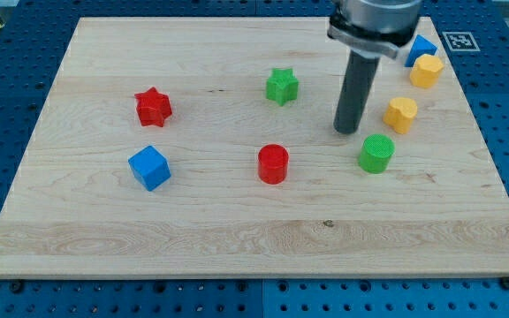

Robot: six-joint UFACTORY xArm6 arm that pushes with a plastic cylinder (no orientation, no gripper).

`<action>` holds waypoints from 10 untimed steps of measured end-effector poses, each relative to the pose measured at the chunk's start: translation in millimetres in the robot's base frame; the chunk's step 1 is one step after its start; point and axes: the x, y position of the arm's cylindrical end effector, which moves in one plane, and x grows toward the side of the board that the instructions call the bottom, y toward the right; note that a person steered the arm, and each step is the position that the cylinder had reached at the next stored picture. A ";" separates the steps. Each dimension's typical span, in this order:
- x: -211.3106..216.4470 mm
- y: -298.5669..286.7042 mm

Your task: Push the yellow heart into the yellow hexagon

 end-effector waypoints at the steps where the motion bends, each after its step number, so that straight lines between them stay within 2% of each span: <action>1: 5.1 35.9; 3: -32.4 131.7; 5: -8.1 100.1; 6: -8.1 69.1; 7: -10.4 62.1; 9: -38.1 120.1; 10: -35.5 126.6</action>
